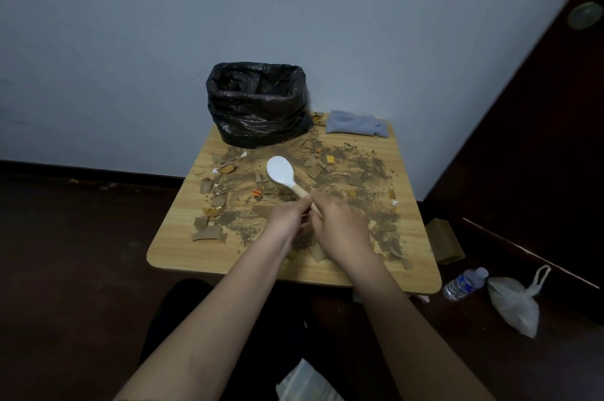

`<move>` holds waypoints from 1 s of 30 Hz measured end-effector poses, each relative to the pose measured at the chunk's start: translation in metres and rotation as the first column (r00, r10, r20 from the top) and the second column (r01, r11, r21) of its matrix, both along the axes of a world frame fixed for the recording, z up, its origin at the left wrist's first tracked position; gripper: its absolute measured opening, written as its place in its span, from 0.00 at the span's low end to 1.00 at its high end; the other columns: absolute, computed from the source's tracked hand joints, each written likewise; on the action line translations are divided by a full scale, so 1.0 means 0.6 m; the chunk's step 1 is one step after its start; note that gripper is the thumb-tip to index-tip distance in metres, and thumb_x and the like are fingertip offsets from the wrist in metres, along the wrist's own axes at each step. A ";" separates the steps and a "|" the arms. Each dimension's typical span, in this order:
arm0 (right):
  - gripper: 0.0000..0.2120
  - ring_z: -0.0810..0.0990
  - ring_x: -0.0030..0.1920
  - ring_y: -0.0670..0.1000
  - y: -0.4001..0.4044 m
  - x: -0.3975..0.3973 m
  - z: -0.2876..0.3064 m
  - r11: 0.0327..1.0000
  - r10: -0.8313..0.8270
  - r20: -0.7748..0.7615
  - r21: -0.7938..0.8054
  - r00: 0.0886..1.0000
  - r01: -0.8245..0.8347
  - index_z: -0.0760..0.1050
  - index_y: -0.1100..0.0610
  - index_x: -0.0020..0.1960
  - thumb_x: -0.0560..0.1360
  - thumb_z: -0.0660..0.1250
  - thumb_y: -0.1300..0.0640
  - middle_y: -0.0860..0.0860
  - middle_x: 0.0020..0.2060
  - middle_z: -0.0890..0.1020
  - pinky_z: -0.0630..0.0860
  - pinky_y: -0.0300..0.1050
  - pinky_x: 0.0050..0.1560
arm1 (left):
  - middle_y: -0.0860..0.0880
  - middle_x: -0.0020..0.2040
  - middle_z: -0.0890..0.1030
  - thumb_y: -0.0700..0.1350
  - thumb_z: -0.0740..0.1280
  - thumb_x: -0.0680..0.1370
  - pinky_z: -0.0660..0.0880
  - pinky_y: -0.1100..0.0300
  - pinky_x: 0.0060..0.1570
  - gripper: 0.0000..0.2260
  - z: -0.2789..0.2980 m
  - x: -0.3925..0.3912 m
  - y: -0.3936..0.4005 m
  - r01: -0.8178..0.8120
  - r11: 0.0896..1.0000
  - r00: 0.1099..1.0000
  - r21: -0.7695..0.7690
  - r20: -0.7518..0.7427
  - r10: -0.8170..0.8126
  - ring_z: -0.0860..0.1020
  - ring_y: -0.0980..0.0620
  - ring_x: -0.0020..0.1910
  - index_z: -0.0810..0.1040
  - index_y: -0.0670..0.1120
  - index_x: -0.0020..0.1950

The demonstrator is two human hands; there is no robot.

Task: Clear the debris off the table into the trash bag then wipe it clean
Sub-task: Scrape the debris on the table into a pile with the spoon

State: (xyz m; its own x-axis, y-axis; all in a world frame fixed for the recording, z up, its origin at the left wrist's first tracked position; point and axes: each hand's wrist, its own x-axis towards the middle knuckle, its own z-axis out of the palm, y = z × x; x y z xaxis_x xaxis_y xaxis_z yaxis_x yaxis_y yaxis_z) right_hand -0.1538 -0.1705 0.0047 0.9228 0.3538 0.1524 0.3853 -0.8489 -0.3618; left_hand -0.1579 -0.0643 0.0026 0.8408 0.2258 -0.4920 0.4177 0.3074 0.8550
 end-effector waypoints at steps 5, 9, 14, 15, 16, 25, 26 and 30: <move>0.20 0.78 0.45 0.54 -0.005 -0.011 -0.010 0.994 -0.057 -0.079 0.085 0.995 0.064 0.67 0.42 0.71 0.80 0.58 0.51 0.51 0.51 0.78 0.65 0.44 0.33 | 0.47 0.46 0.82 0.49 0.60 0.82 0.71 0.59 0.45 0.13 -0.013 -0.024 0.016 0.127 0.940 0.980 0.317 0.105 -0.168 0.78 0.52 0.46 0.82 0.44 0.50; 0.19 0.75 0.29 0.46 -0.042 0.000 -0.018 0.953 -0.199 -0.218 0.184 0.955 0.241 0.70 0.40 0.69 0.79 0.61 0.52 0.42 0.36 0.79 0.63 0.38 0.22 | 0.50 0.51 0.81 0.48 0.59 0.81 0.69 0.61 0.43 0.11 -0.031 -0.022 0.036 0.144 0.784 0.965 0.604 0.092 -0.248 0.76 0.53 0.47 0.81 0.49 0.53; 0.17 0.73 0.29 0.45 -0.119 0.035 -0.020 0.901 -0.370 -0.278 0.125 0.887 0.415 0.73 0.42 0.68 0.80 0.61 0.51 0.40 0.33 0.76 0.63 0.38 0.21 | 0.47 0.60 0.78 0.46 0.60 0.80 0.72 0.53 0.58 0.10 -0.059 -0.010 0.061 0.179 0.520 0.942 0.835 0.007 -0.336 0.74 0.46 0.60 0.78 0.49 0.57; 0.17 0.73 0.31 0.46 -0.135 0.043 -0.020 0.895 -0.395 -0.268 0.104 0.879 0.434 0.73 0.42 0.67 0.80 0.60 0.51 0.42 0.36 0.77 0.65 0.39 0.25 | 0.46 0.61 0.77 0.46 0.60 0.80 0.71 0.51 0.60 0.10 -0.065 -0.008 0.061 0.185 0.468 0.936 0.864 -0.010 -0.352 0.72 0.46 0.62 0.78 0.49 0.57; 0.16 0.74 0.34 0.47 -0.151 0.052 -0.021 0.887 -0.421 -0.259 0.083 0.870 0.454 0.74 0.43 0.67 0.80 0.60 0.51 0.45 0.39 0.79 0.67 0.41 0.29 | 0.46 0.62 0.76 0.46 0.60 0.80 0.71 0.51 0.60 0.10 -0.069 -0.006 0.061 0.193 0.420 0.931 0.887 -0.031 -0.363 0.71 0.45 0.63 0.78 0.50 0.57; 0.14 0.79 0.45 0.57 -0.261 0.118 -0.023 0.822 -0.567 -0.153 -0.174 0.810 0.542 0.78 0.45 0.61 0.81 0.57 0.49 0.53 0.46 0.81 0.72 0.45 0.37 | 0.45 0.67 0.71 0.48 0.56 0.81 0.68 0.47 0.62 0.16 -0.103 0.019 0.052 0.382 0.042 0.852 0.923 -0.334 -0.403 0.66 0.42 0.67 0.72 0.48 0.68; 0.14 0.79 0.45 0.57 -0.267 0.124 -0.024 0.820 -0.568 -0.147 -0.195 0.810 0.539 0.78 0.46 0.61 0.81 0.57 0.50 0.53 0.46 0.81 0.73 0.45 0.37 | 0.46 0.69 0.70 0.47 0.55 0.81 0.67 0.47 0.63 0.17 -0.107 0.023 0.051 0.393 0.020 0.844 0.919 -0.352 -0.404 0.67 0.42 0.67 0.71 0.48 0.68; 0.13 0.78 0.44 0.56 -0.274 0.143 -0.029 0.818 -0.558 -0.145 -0.263 0.817 0.512 0.78 0.47 0.61 0.81 0.58 0.52 0.53 0.48 0.81 0.71 0.44 0.35 | 0.46 0.72 0.66 0.47 0.55 0.81 0.65 0.47 0.65 0.18 -0.122 0.033 0.046 0.410 -0.029 0.833 0.912 -0.387 -0.395 0.64 0.42 0.70 0.69 0.47 0.70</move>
